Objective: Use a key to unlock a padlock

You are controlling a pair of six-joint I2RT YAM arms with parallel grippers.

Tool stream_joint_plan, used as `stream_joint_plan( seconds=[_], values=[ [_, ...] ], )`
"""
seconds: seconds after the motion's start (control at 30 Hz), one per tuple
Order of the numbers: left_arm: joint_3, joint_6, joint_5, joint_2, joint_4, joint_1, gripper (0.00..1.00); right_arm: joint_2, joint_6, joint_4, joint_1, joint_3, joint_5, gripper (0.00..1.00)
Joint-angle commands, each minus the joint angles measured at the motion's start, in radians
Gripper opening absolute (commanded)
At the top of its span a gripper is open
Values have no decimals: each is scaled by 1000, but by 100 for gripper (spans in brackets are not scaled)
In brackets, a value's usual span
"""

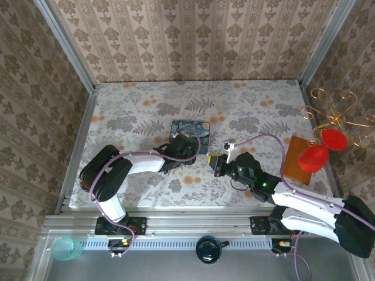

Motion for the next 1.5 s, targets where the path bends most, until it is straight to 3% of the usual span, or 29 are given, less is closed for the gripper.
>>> stream_joint_plan(
  seconds=[0.0, 0.3, 0.57, 0.77, 1.0, 1.2, 1.47],
  values=[
    [-27, 26, 26, -9, 48, 4, 40, -1, 18, 25, 6, -5, 28, 0],
    [-93, -10, 24, -69, 130, 4, 19, 49, 107, 20, 4, -1, 61, 0],
    [-133, -83, 81, -141, 189, 10, 10, 89, 266, 54, 5, -20, 90, 0],
    [-150, -318, 156, -203, 208, 29, 7, 123, 515, 123, 23, -67, 142, 0],
    [-218, -596, 178, -228, 404, 29, 1, 179, 768, 232, 74, -104, 245, 0],
    [-296, -792, 160, -231, 593, 10, 1, 270, 847, 356, 103, -105, 287, 0],
    [-323, -897, 116, -265, 657, -18, 0, 368, 906, 490, 143, -91, 301, 0]
  ],
)
